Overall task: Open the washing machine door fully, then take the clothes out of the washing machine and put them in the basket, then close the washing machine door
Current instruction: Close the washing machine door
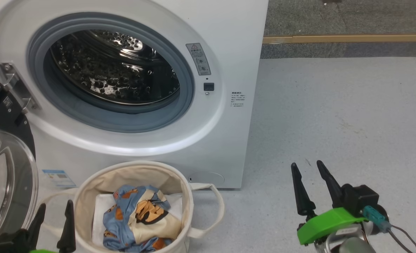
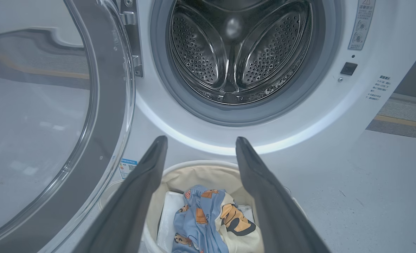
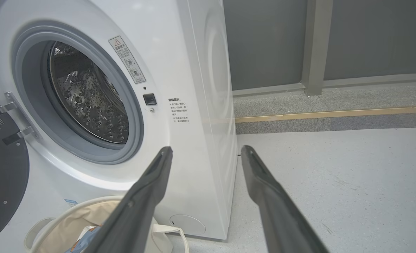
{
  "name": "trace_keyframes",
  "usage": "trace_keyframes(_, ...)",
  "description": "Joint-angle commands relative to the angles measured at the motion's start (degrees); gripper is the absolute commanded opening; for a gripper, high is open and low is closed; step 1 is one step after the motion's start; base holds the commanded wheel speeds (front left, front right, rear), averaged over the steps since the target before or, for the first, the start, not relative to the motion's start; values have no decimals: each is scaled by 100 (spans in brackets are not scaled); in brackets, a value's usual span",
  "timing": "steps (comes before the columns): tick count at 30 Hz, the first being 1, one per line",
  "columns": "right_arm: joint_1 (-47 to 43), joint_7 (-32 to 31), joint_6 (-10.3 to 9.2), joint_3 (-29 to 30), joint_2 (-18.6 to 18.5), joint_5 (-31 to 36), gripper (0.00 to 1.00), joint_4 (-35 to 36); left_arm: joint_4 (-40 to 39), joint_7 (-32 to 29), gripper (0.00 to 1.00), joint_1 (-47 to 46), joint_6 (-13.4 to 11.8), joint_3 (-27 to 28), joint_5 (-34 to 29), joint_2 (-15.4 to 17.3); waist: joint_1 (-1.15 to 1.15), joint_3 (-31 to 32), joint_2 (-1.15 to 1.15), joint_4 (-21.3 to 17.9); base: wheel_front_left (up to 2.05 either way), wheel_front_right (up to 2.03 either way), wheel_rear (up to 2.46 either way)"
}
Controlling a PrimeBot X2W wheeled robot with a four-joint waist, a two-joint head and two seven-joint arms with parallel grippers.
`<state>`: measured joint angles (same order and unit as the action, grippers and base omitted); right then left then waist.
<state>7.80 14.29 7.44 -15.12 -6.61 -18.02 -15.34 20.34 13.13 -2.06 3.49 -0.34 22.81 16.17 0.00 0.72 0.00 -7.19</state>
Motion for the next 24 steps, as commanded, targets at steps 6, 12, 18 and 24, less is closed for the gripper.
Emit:
trace_keyframes(6, 146, 71, 5, -140, -36, -29, 100, 159, -213, 73, 100, -157, -25, 186, -14, 195, 0, 26, 0, 21, 0, 0, 0)
trace_keyframes(12, 148, 71, 5, -149, -35, -46, 100, 161, -188, 95, 100, -136, -44, 127, -63, 226, 0, 46, 0, 52, 0, 0, 0)
trace_keyframes(18, 152, 71, 5, -156, -29, -59, 100, 154, -154, 112, 100, -157, -42, 106, -58, 243, 0, 42, 0, 64, -8, 6, 3)
trace_keyframes(24, 152, 71, 5, -148, -30, -60, 100, 137, -113, 126, 100, -162, -64, 137, -15, 241, 0, 53, 0, 66, -59, 68, -9)
